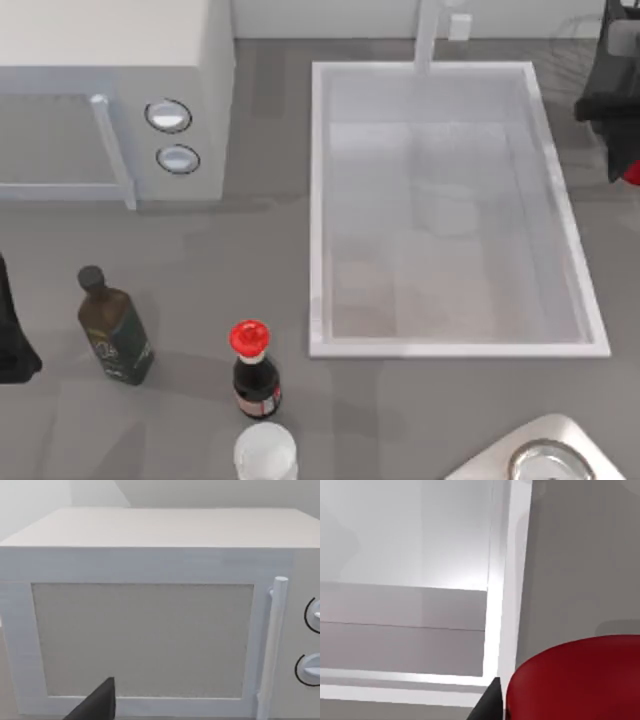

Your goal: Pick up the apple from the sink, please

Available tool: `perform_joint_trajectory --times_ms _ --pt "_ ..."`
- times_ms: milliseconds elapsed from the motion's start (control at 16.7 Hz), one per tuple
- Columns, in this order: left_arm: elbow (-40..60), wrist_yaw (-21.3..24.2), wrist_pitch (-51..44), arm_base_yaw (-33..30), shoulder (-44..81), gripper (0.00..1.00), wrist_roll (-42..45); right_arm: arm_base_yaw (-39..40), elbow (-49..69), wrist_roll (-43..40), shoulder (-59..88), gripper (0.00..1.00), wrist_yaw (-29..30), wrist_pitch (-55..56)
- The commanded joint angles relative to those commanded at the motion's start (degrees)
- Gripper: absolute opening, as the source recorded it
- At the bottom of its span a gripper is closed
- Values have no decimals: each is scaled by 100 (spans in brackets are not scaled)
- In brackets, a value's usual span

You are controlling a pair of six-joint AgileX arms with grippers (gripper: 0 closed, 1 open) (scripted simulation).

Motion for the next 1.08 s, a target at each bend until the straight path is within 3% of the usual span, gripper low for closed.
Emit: perform_joint_trajectory --times_ms 360,840,1080 --pt "0 0 0 0 0 100 0 -55 -1435 -133 53 0 -19 1611" --pt "0 0 0 0 0 100 0 -473 -2014 -180 26 0 147 1745" --pt "0 0 0 0 0 100 0 -473 -2014 -180 26 30 147 1745"
